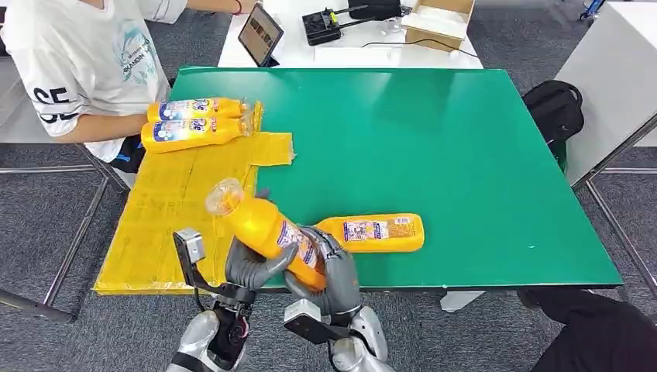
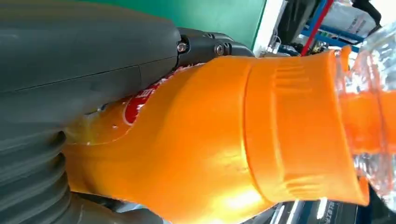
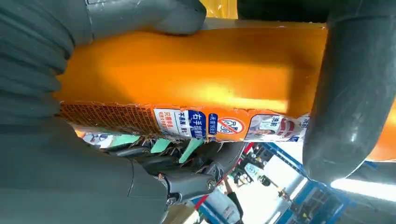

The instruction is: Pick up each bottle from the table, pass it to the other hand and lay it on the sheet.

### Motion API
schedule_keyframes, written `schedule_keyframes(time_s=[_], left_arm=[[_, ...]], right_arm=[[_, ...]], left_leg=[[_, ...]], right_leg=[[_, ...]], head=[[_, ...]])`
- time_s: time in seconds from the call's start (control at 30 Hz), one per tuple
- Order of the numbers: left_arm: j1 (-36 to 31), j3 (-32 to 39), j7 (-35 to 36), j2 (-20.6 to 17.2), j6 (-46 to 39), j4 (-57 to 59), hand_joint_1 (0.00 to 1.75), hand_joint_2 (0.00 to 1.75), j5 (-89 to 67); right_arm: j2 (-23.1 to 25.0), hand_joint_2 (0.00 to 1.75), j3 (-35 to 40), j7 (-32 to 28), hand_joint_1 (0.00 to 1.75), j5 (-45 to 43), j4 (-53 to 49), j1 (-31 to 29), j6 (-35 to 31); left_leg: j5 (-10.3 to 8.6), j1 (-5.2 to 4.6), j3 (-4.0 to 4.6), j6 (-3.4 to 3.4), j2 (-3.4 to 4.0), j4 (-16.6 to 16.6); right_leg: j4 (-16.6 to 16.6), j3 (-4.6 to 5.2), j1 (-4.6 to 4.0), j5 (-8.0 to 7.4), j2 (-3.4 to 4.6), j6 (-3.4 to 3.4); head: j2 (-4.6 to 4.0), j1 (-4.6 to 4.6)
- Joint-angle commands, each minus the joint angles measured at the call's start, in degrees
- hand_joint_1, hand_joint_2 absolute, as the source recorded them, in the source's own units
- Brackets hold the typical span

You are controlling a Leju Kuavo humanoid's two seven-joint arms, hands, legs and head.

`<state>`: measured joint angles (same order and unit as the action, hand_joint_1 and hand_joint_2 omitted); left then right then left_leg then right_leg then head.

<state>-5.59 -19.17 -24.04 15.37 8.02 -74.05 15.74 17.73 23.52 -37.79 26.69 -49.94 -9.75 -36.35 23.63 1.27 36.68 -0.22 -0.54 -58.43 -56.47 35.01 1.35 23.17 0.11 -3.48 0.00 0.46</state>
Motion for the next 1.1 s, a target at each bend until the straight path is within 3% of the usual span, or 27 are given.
schedule_keyframes(time_s=[0.03,0.07,0.1,0.13,0.17,0.8,0.83,0.87,0.9,0.93,1.03,1.1], left_arm=[[-2.6,-0.1,1.5,-0.1,3.0,3.6,0.00,1.75,4.3],[-2.5,0.0,1.4,-0.1,3.1,3.2,0.00,1.75,4.6],[-2.2,0.2,1.2,0.0,3.8,2.6,0.23,1.75,5.9],[-1.7,0.5,0.9,0.2,4.4,1.8,1.48,1.75,7.1],[-1.6,0.2,1.1,0.0,5.1,1.4,1.75,1.75,7.6],[-1.5,-0.8,-1.1,-0.5,4.7,0.4,1.75,1.75,4.8],[-1.6,-0.8,-1.3,-0.4,4.5,0.3,1.75,1.75,4.6],[-1.8,-0.7,-1.5,-0.4,3.9,0.1,1.75,1.75,4.1],[-2.0,-0.6,-2.2,-0.4,2.6,-0.2,1.75,1.75,2.7],[-1.9,-0.2,-2.9,-0.4,0.7,-1.1,1.75,1.75,1.1],[-3.1,1.2,-4.4,-1.0,-4.6,-2.8,1.75,1.75,-3.9],[-3.4,1.5,-4.2,-1.1,-4.6,-2.9,1.75,1.75,-3.9]], right_arm=[[-0.7,1.75,2.8,0.4,1.75,-1.3,6.2,-0.5,2.6],[-0.8,1.75,2.7,0.5,1.75,-1.5,6.3,-0.4,3.0],[-0.8,1.75,2.6,0.4,1.75,-1.6,6.3,-0.3,3.1],[-0.7,1.75,2.5,0.4,1.71,-1.9,6.3,-0.3,3.5],[-0.7,1.75,2.5,0.3,1.75,-1.9,6.3,-0.3,3.7],[0.0,1.75,1.9,0.3,1.69,-2.7,5.8,-0.7,4.1],[0.2,1.75,1.9,0.2,1.54,-2.7,5.7,-0.9,3.9],[0.3,1.75,1.9,0.2,0.03,-2.5,5.6,-1.1,3.4],[0.6,1.75,1.9,0.6,0.00,-2.8,5.4,-1.3,3.7],[1.1,0.00,1.2,2.1,0.00,-6.1,3.7,-0.9,8.0],[0.2,0.00,2.5,3.8,0.00,-10.2,-6.4,1.2,14.0],[-0.2,0.00,2.9,5.2,0.00,-10.2,-8.0,1.4,14.4]], left_leg=[[0.15,0.01,-0.47,0.10,-0.01,0.1],[0.10,0.01,-0.34,0.09,-0.04,0.1],[0.08,0.01,-0.26,0.07,-0.04,0.1],[0.05,0.00,-0.18,0.06,-0.04,0.1],[0.10,0.01,-0.31,0.08,-0.01,0.1],[0.06,0.00,-0.17,0.05,-0.01,0.0],[0.13,0.00,-0.35,0.08,0.00,0.1],[0.07,0.01,-0.19,0.05,-0.02,0.0],[0.12,0.01,-0.29,0.07,0.00,0.0],[0.08,0.01,-0.19,0.05,0.00,0.0],[0.07,0.00,-0.10,0.05,0.04,0.0],[0.04,0.00,-0.03,0.04,0.02,0.0]], right_leg=[[0.1,-0.48,-0.06,0.14,-0.08,0.20],[0.1,-0.37,-0.05,0.11,-0.10,0.15],[0.1,-0.28,-0.04,0.08,-0.08,0.13],[0.1,-0.20,-0.03,0.06,-0.08,0.10],[0.1,-0.33,-0.04,0.10,-0.07,0.14],[0.0,-0.18,-0.03,0.07,-0.06,0.12],[0.1,-0.35,-0.04,0.13,-0.07,0.19],[0.0,-0.20,-0.04,0.07,-0.07,0.13],[0.0,-0.30,-0.05,0.12,-0.06,0.17],[0.0,-0.20,-0.04,0.08,-0.05,0.14],[0.0,-0.10,-0.03,0.07,-0.01,0.13],[0.0,-0.03,-0.02,0.04,-0.03,0.11]], head=[[0.00,0.00],[0.00,0.00],[0.00,0.00],[0.00,0.00],[0.00,0.00],[0.00,0.00],[0.00,0.00],[0.00,0.00],[0.00,0.00],[0.00,0.00],[0.00,0.00],[0.00,0.02]])
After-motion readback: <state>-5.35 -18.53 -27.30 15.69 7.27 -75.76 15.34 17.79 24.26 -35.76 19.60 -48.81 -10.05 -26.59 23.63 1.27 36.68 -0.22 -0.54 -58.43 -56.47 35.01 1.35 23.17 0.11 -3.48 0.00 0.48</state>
